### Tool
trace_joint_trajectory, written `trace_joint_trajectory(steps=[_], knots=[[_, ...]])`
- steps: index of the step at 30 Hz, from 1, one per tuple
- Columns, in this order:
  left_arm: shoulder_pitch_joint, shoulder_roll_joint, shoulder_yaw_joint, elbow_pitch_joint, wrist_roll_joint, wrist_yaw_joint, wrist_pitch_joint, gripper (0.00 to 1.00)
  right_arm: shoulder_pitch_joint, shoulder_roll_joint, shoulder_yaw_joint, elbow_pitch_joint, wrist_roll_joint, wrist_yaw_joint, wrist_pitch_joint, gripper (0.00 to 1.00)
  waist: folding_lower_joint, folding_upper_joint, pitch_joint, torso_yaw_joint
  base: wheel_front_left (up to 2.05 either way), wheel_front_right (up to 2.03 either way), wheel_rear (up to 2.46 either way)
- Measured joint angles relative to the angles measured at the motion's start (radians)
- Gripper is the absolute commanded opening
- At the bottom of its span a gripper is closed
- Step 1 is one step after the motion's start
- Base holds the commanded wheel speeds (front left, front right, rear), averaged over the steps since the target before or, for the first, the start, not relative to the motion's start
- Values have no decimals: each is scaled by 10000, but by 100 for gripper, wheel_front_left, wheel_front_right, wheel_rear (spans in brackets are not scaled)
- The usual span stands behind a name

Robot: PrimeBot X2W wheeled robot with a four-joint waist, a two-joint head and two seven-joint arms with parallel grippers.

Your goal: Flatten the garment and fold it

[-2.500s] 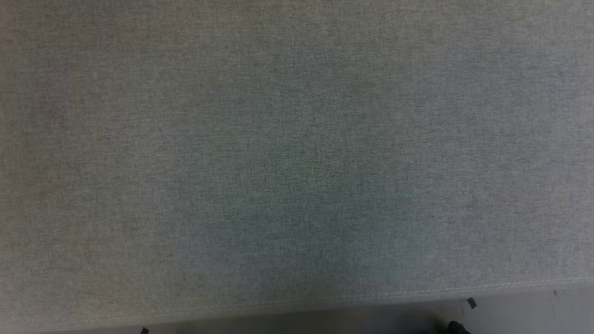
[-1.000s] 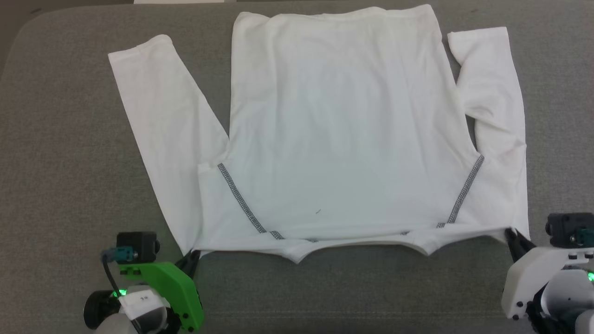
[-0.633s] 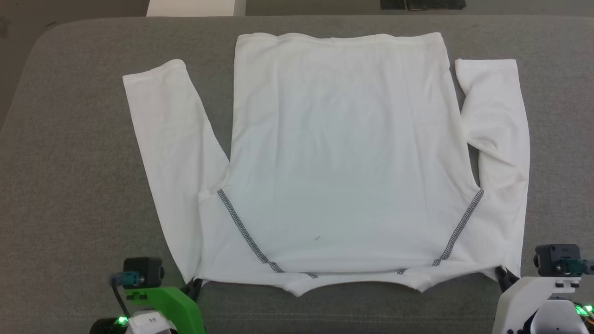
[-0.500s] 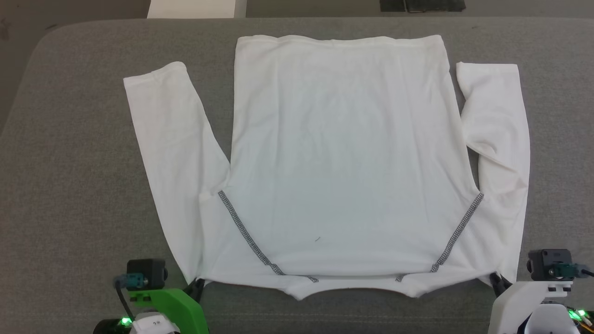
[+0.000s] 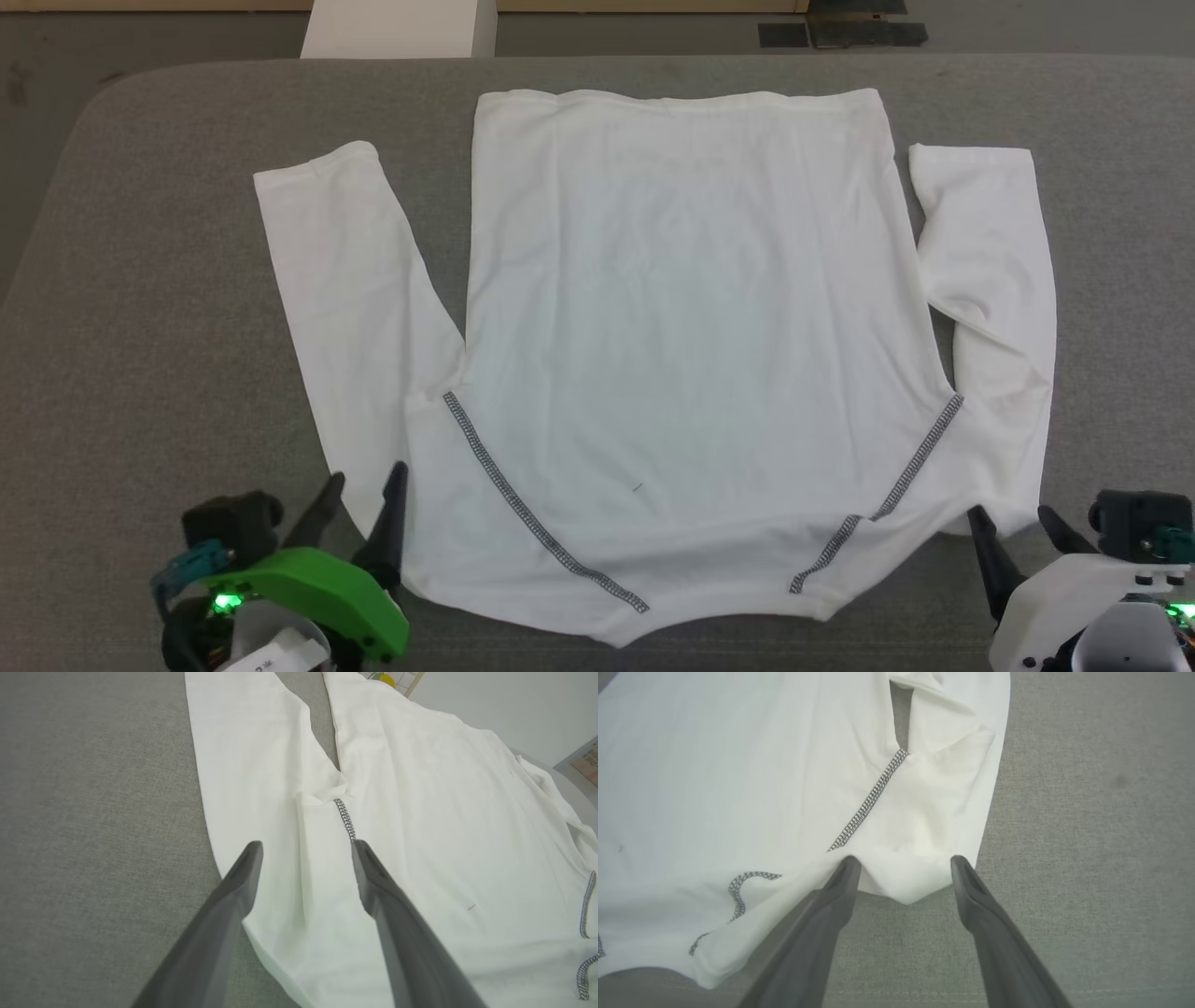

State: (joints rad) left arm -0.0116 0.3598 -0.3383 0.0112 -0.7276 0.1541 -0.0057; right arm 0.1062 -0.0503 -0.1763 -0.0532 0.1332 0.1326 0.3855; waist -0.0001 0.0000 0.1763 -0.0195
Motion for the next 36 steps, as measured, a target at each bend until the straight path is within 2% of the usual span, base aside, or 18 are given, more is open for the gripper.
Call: trace_joint_trajectory(steps=[6, 9, 12, 16, 19, 20, 22, 27, 29, 32, 36], knots=[[-255, 263, 909, 10, 293, 251, -1227, 100, 16, 0, -261, -1154, 165, -2, -1007, 100, 0, 0, 52, -228, 0, 0, 0], [-769, 481, 1156, 54, 523, 418, -1383, 100, -95, -2, -355, -1572, 159, -2, -1576, 100, 0, 0, 151, -415, 0, 0, 0], [-1617, 830, 1292, 249, 731, 366, -1361, 100, -417, -6, -322, -1743, 174, -2, -2243, 100, 0, 0, 358, -560, 0, 0, 0], [-3200, 1530, 1285, 922, 1016, -21, -966, 100, -1095, -2, 65, -1611, 163, -2, -2928, 100, 0, 0, 824, -702, 0, 0, 0], [-4535, 2029, 1273, 1544, 1258, -318, -476, 100, -1718, -4, 370, -1457, 163, -2, -3373, 100, 0, 0, 1277, -794, 0, 0, 0], [-5782, 2422, 1256, 2088, 1296, -539, 234, 100, -2326, 2, 734, -1360, 167, -2, -3768, 100, 1, 0, 1801, -898, 0, 0, 0], [-6613, 2675, 1256, 2493, 1285, -671, 815, 100, -2666, 0, 892, -1285, 169, -2, -3962, 100, 2, 0, 2197, -980, 0, 0, 0], [-7999, 3168, 1373, 3168, 1089, -662, 2445, 100, -3207, 2, 1233, -1175, 221, -2, -4276, 100, 2, 0, 3147, -1203, 0, 0, 0], [-8344, 3379, 1526, 3379, 876, -497, 3064, 100, -3367, 2, 1358, -1135, 282, -2, -4372, 100, 3, 0, 3543, -1325, 0, 0, 0], [-8537, 3693, 1622, 3590, 752, -2, 4069, 100, -3487, 2, 1413, -1089, 280, -2, -4477, 100, 3, 0, 4048, -1518, 0, 0, 0], [-8613, 4015, 1883, 3766, 660, 550, 4849, 100, -3527, 2, 1476, -1070, 299, -2, -4579, 100, 3, 0, 4641, -1785, 0, 0, 0]])
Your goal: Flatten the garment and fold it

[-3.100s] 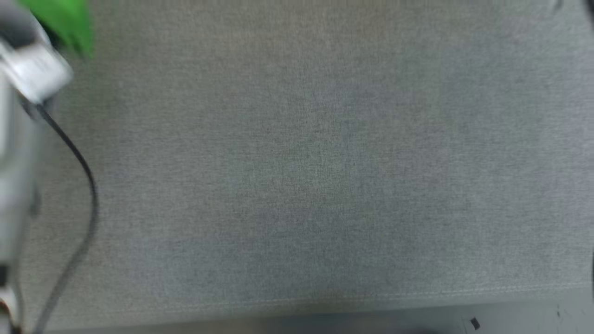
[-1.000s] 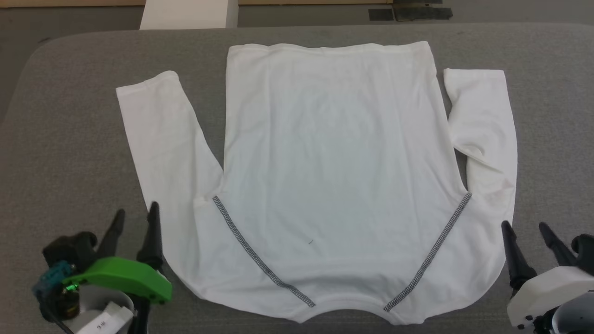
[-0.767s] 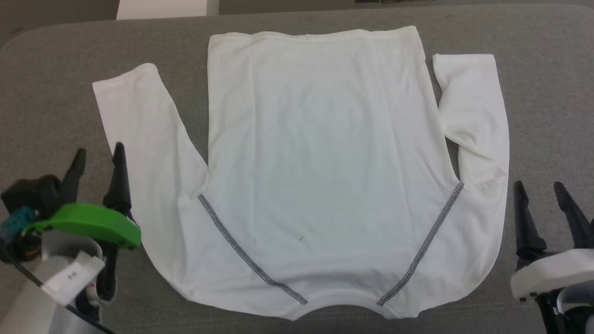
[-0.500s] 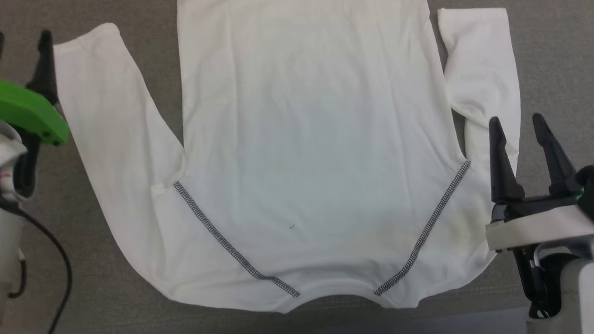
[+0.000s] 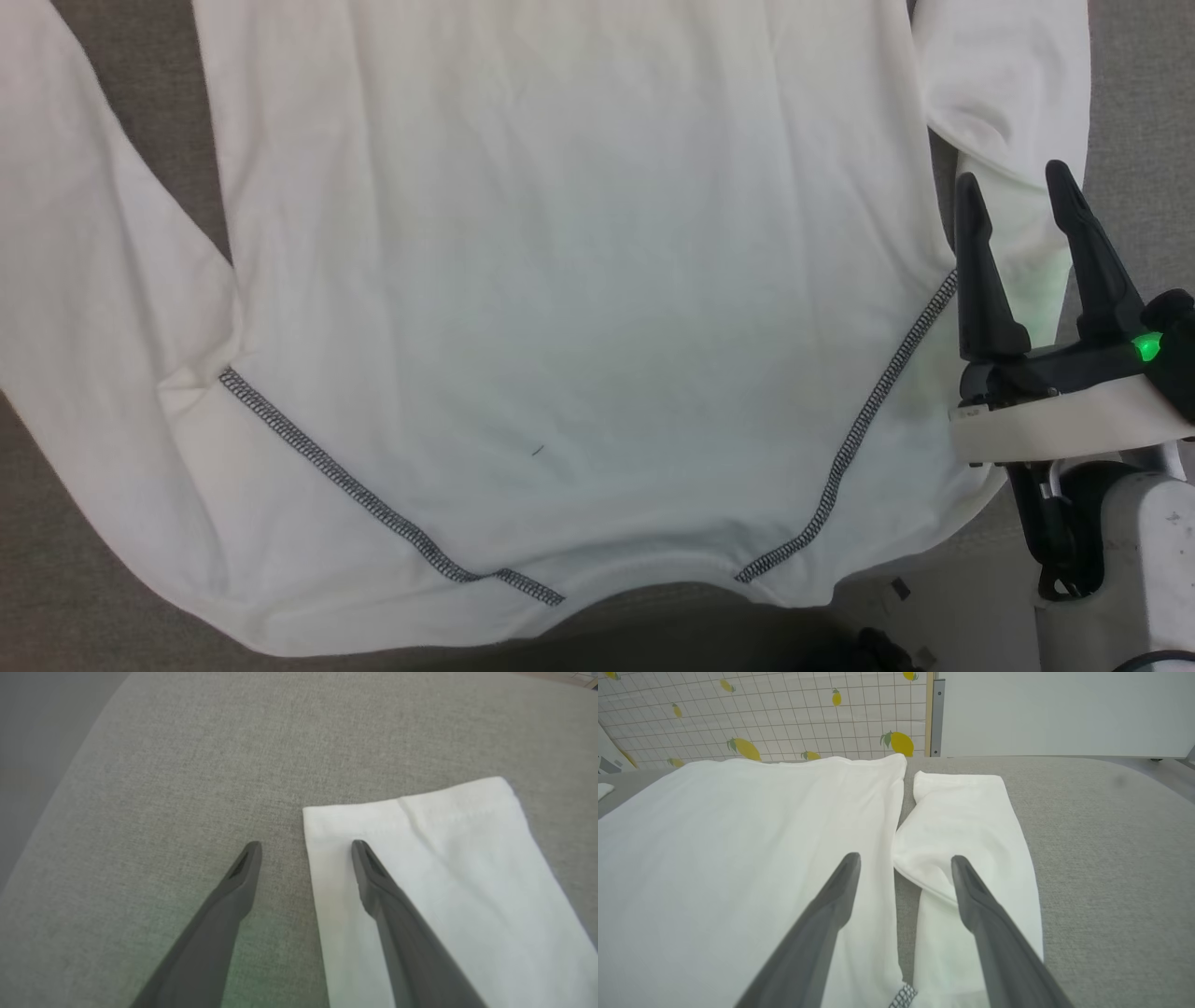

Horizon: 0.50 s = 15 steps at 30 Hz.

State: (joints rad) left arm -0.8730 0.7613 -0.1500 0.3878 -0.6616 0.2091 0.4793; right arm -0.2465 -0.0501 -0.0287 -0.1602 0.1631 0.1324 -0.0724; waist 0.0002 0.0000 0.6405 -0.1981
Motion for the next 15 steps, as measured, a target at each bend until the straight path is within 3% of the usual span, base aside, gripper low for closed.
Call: trace_joint_trajectory(steps=[1, 2, 7, 8, 10, 15], knots=[[-7, 17, 73, 19, -58, 144, 136, 100, 0, 0, 10, 8, 31, 2, -15, 100, 0, 0, 105, -54, 0, 0, 0], [-111, 86, 441, -100, -249, 571, 426, 100, -3, -2, -17, 29, 56, 0, -96, 100, -1, 0, 450, -235, 0, 0, 0], [-149, 194, 951, -412, -826, 849, 861, 100, -36, -4, -27, 33, 56, 0, -117, 100, -2, 0, 794, -429, 0, 0, 0], [-160, 203, 1049, -479, -1009, 886, 1012, 47, -51, -4, -31, 33, 54, 0, -117, 100, -1, 0, 841, -451, 0, 0, 0], [-167, 245, 1174, -604, -1298, 915, 1287, 0, -79, -4, -40, 31, 54, 0, -117, 100, -1, 0, 892, -461, 0, 0, 0], [-72, 86, 1204, -884, -1496, 917, 1546, 0, -151, -4, -56, 46, 50, 0, -111, 100, -1, 0, 767, -390, 0, 0, 0]])
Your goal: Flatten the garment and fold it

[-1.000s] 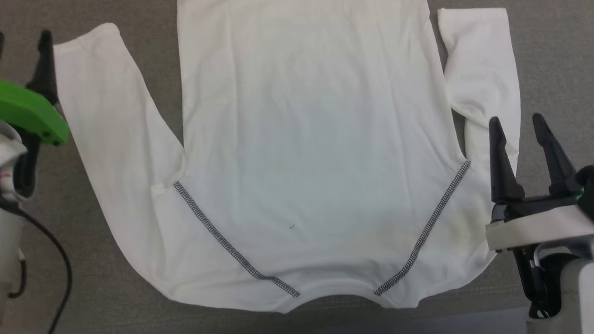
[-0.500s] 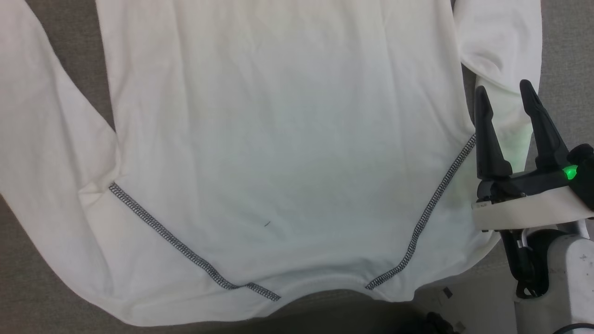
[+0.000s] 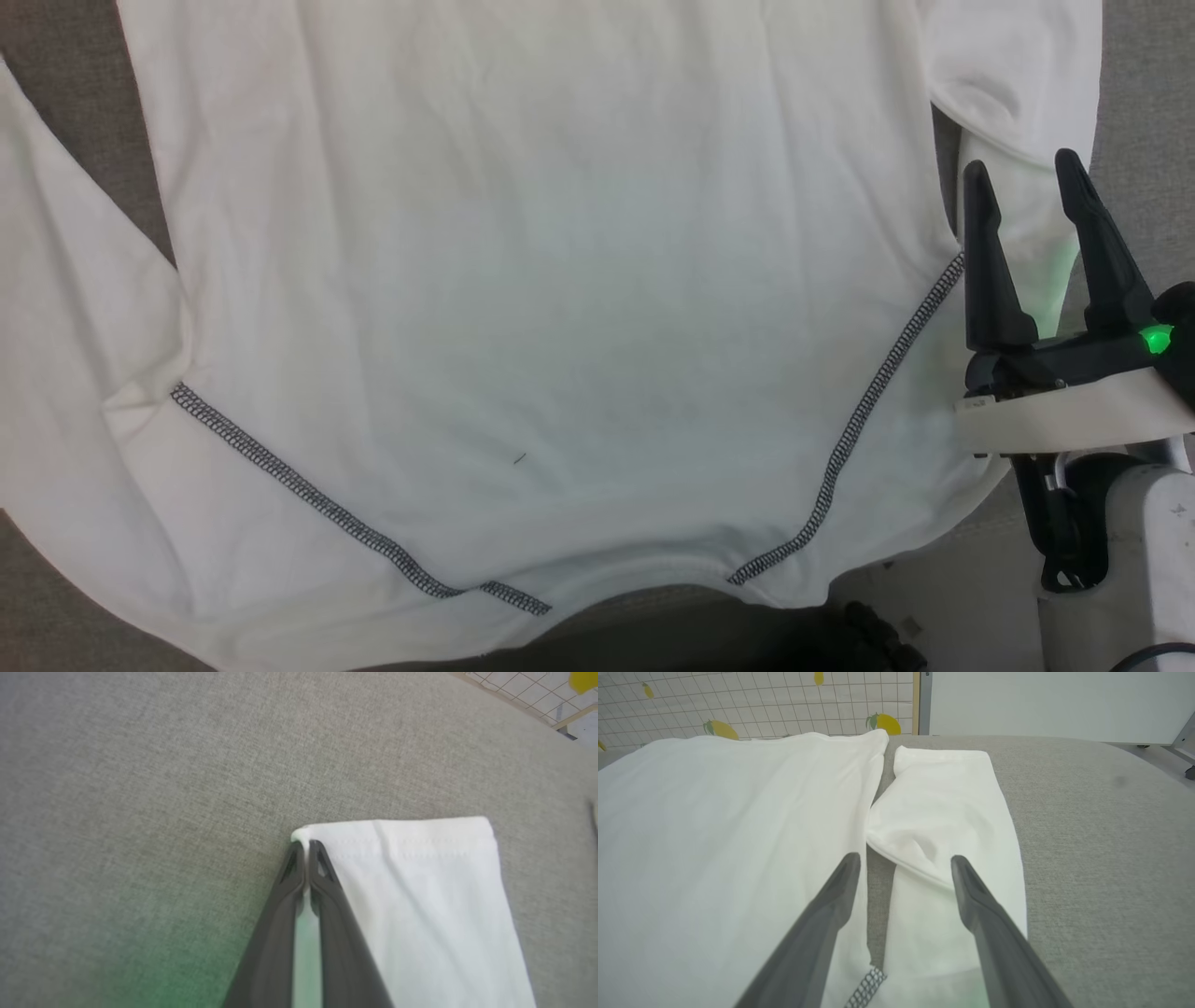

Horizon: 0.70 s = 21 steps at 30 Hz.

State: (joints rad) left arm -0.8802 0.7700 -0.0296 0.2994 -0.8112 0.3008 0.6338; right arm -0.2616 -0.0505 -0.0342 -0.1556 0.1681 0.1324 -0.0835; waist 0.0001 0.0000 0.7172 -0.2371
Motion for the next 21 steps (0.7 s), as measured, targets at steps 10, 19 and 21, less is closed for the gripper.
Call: trace_joint_trajectory(steps=[10, 19, 21], knots=[[1145, -658, -86, -56, -33, -823, -1910, 0, 88, 0, -284, 301, -205, 0, 190, 100, 1, 0, -1049, 223, 0, 0, 0], [1678, -1197, -744, -577, 558, -1528, -3492, 0, 1056, 2, -679, 472, -330, 0, 688, 100, 0, 0, -2742, 588, 0, 0, 0], [1743, -1480, -991, -1001, 715, -1528, -3699, 0, 1335, 2, -844, 441, -360, 0, 838, 100, 0, 0, -3176, 706, 0, 0, 0]])
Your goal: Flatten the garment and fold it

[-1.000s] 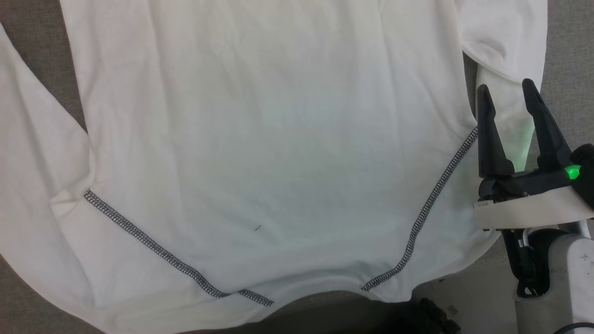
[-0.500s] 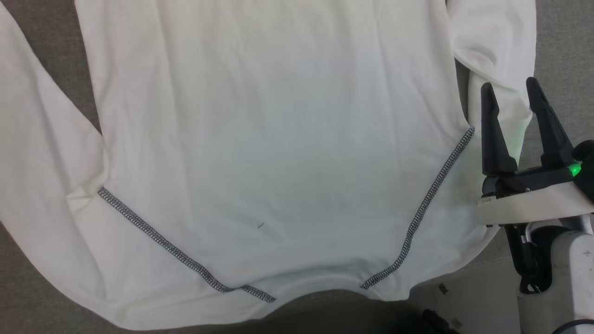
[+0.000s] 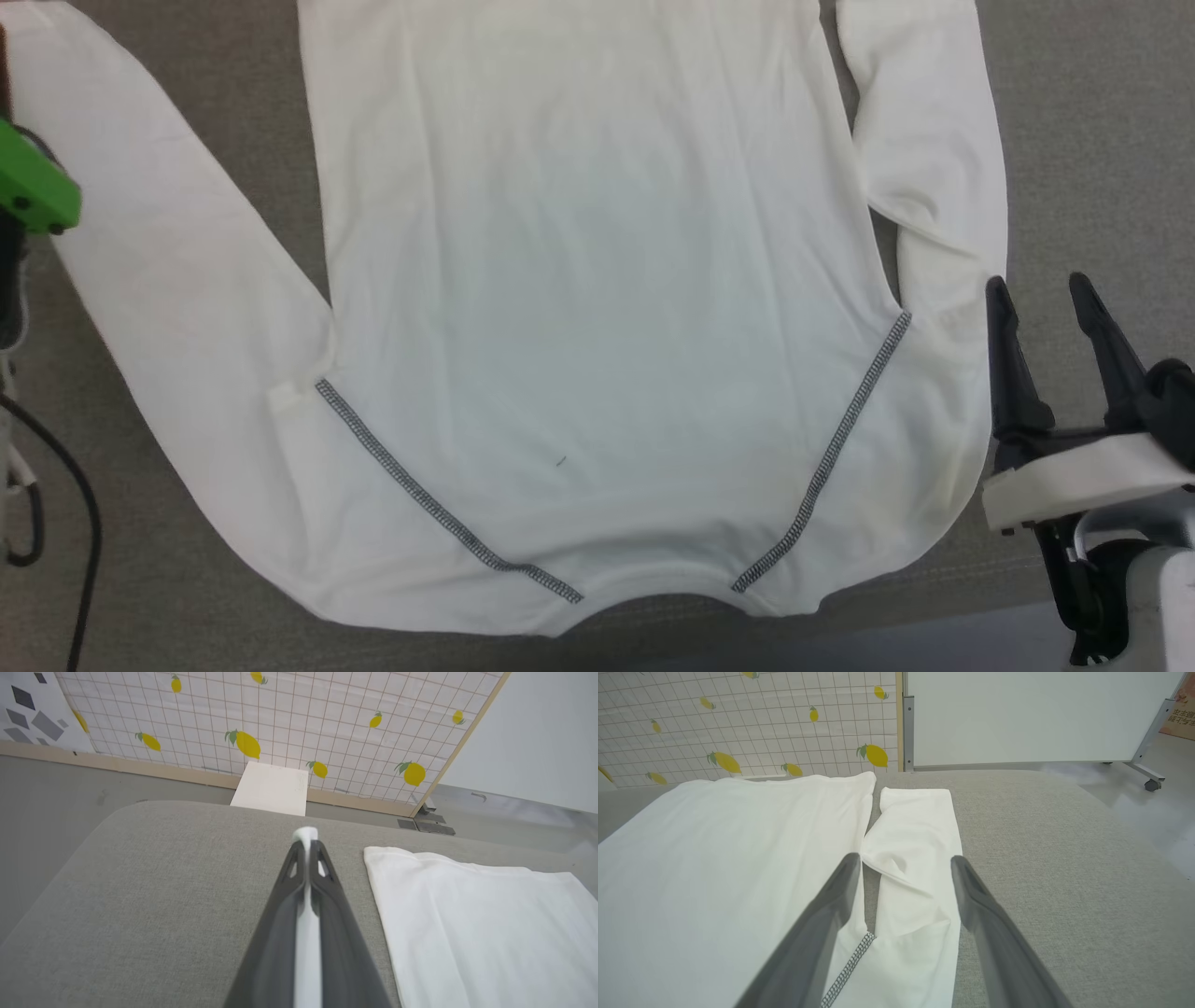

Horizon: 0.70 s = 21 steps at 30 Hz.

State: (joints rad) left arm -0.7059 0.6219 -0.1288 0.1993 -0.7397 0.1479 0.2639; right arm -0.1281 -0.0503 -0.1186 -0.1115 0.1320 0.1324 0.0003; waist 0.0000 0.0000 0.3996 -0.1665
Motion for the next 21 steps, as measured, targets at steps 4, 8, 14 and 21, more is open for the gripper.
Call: trace_joint_trajectory(steps=[4, 8, 14, 21], knots=[[85, -587, -474, -1122, 278, 253, -119, 0, 439, -2, -284, -169, -6, 0, 224, 100, -1, 0, -782, 254, 0, 0, 0], [179, -1381, -1152, -2224, 349, 368, -117, 0, 698, 0, -407, -374, -4, 0, 460, 100, -1, 0, -1427, 515, 0, 0, 0], [256, -2901, -2610, -2836, 382, 393, -123, 0, 979, 0, -456, -635, 42, 0, 704, 100, -1, 0, -2164, 911, 0, 0, 0], [281, -4748, -4360, -1574, 347, -36, -328, 0, 1042, 4, -295, -771, 192, 0, 790, 100, -1, 0, -2411, 921, 0, 0, 0]])
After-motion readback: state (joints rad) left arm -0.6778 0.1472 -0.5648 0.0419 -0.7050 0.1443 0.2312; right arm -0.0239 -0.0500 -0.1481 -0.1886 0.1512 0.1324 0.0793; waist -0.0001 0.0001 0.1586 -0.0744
